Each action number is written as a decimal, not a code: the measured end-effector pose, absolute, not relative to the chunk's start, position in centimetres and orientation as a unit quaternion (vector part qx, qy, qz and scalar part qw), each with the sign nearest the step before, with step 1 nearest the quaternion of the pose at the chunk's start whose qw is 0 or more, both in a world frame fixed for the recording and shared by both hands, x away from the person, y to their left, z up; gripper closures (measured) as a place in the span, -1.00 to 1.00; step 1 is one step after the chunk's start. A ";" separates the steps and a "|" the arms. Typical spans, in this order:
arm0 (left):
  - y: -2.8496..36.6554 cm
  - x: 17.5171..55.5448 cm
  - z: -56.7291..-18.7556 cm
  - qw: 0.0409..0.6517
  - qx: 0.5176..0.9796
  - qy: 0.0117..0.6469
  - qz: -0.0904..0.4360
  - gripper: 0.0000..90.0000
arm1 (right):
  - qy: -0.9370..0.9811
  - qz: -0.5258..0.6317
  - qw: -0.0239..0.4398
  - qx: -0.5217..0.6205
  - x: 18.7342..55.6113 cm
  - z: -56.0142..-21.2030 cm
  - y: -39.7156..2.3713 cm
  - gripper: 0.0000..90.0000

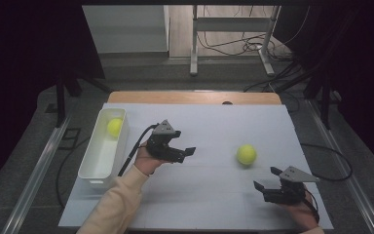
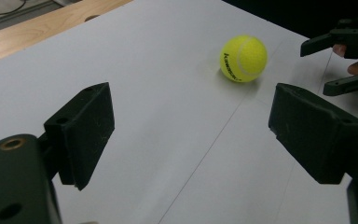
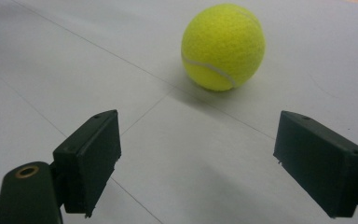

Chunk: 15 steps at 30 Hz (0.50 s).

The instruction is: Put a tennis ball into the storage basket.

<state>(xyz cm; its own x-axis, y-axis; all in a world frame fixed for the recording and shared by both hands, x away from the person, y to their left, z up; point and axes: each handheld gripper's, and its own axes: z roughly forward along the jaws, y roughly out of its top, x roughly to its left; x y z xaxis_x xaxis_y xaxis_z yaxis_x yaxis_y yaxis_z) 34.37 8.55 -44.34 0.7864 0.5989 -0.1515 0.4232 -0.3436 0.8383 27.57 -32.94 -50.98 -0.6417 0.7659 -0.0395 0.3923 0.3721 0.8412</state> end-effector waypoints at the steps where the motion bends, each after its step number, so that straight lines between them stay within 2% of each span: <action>1: 8.5 34.4 -44.3 0.479 0.815 0.313 0.092 -0.66 | 0.799 0.427 0.219 0.362 27.6 -51.0 -32.9 -0.66; 15: 8.2 34.3 -44.5 0.477 0.819 0.308 0.089 -0.65 | 0.799 0.427 0.218 0.362 27.6 -51.0 -32.9 -0.66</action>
